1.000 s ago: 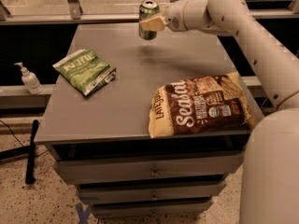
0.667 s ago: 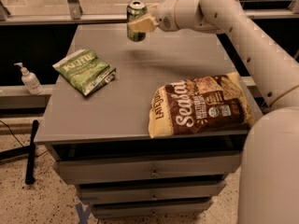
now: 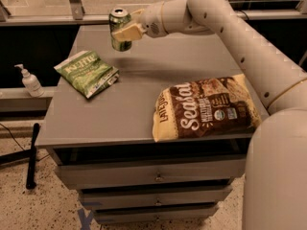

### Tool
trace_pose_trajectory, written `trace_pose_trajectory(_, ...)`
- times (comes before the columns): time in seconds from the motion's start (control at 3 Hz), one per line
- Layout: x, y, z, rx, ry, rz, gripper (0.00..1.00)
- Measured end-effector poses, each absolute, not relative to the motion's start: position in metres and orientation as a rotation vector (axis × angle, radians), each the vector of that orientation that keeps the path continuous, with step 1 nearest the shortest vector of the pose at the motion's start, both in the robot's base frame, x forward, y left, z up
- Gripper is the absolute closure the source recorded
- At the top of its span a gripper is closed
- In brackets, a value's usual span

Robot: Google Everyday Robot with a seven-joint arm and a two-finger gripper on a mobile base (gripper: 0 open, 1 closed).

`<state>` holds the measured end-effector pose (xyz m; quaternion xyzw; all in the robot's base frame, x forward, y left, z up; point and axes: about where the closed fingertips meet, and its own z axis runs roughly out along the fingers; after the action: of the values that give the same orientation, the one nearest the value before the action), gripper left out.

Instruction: Move green can near green jalapeno chip bag

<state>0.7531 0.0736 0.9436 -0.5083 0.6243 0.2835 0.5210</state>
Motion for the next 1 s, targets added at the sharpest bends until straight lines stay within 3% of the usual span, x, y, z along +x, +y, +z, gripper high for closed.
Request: trace_pose_trajectory(1.0, 0.729, 0.111, 0.901, -1.308, 1.545, 0.802, 1.0)
